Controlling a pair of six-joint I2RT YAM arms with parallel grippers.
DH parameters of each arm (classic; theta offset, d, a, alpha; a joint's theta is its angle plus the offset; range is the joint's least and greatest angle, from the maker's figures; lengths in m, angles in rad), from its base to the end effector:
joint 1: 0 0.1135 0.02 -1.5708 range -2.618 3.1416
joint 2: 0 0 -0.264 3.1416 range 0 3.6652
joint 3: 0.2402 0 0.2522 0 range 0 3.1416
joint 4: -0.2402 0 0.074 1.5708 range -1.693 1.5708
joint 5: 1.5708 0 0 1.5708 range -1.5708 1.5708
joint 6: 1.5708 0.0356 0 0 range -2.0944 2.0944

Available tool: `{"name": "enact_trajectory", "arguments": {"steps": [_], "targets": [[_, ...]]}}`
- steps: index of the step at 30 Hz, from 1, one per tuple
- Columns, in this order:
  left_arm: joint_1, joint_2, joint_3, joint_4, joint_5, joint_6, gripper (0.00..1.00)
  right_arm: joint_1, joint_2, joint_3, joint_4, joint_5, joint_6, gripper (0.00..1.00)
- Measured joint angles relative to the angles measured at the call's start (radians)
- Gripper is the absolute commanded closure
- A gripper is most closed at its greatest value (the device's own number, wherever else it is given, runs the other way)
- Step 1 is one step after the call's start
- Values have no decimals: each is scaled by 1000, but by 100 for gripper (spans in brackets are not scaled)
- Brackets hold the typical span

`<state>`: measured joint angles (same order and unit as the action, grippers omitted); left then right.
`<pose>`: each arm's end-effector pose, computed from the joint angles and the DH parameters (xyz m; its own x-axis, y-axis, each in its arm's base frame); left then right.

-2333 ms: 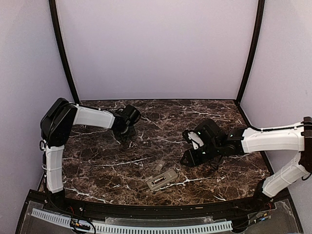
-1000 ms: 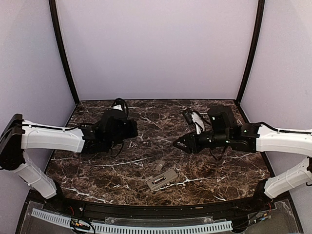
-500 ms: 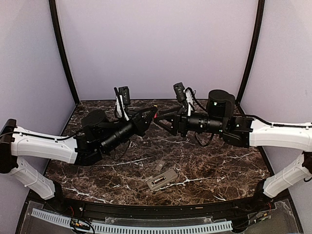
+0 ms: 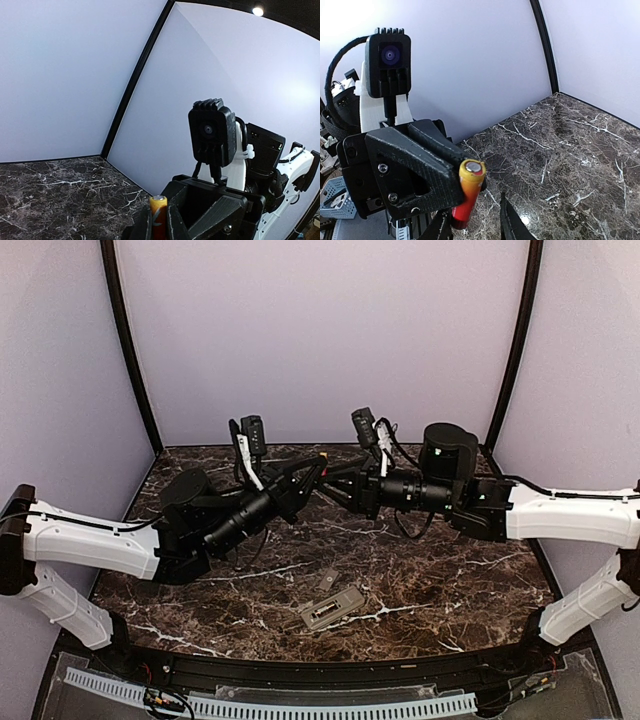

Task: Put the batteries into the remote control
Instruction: Pass from the left arm to the right

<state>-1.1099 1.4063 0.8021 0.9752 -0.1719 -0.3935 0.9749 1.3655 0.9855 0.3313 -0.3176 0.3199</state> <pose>0.1451 -0.2786 0.3237 -0.1622 -0.5227 -0.8370 0.8114 0.4121 -0.4146 0.1724 0.2741 0.3316 -0.3282 0.0482 -0.9434 -0.9040 0.2738 0.3285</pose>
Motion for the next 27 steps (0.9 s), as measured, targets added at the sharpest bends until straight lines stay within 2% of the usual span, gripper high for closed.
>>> {"name": "enact_trajectory", "arguments": {"steps": [7,21,27], "targets": [[-12,4,0,10,-10,55,100,0,0,0,2,-5,6,77],[-13,41,-26,85,-24,80,100,1,3,0,-32,3,8,77],[-13,52,-47,112,-23,82,100,1,10,0,-45,-1,18,92]]}}
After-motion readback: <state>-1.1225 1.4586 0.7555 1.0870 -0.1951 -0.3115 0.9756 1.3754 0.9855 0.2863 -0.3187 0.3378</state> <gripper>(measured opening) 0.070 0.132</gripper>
